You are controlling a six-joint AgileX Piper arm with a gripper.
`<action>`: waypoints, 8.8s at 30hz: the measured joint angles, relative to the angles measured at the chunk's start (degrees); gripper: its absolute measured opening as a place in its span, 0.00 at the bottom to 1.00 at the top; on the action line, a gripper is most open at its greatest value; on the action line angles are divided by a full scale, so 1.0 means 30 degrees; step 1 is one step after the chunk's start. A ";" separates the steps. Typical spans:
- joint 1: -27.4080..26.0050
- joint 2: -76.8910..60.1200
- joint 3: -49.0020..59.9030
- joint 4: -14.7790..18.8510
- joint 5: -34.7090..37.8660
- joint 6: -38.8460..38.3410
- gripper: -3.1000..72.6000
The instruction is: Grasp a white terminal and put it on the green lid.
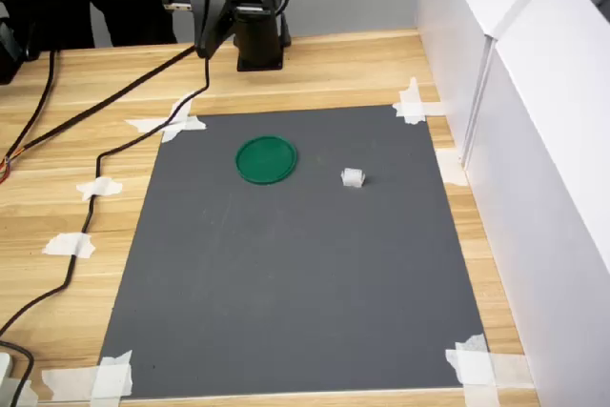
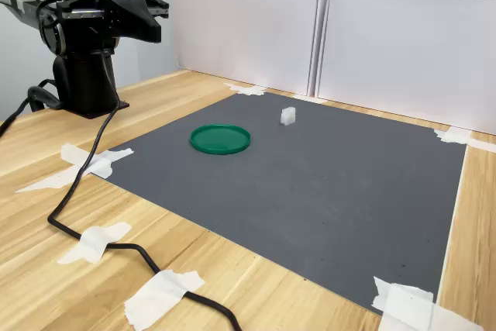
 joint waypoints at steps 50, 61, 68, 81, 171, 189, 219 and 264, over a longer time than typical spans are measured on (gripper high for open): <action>0.1034 0.9022 -0.9999 0.0114 0.9791 -0.2628 0.02; 0.1034 1.5431 -1.3795 0.0125 1.6355 -0.4236 0.16; 0.1034 1.9290 -1.6247 0.0239 1.8368 -0.4476 0.62; 0.2914 2.3419 -2.1492 -0.0148 2.0260 -0.0887 0.99; 1.0058 3.0734 -2.2200 -0.0132 1.6489 0.2280 0.98; 1.0036 3.3409 -2.2207 -0.0499 1.4951 0.2817 0.97; 0.9669 3.0632 -2.1810 -0.0729 1.7334 0.0392 0.40; 0.4642 2.6610 -1.4499 -0.2849 1.2069 -0.3051 0.75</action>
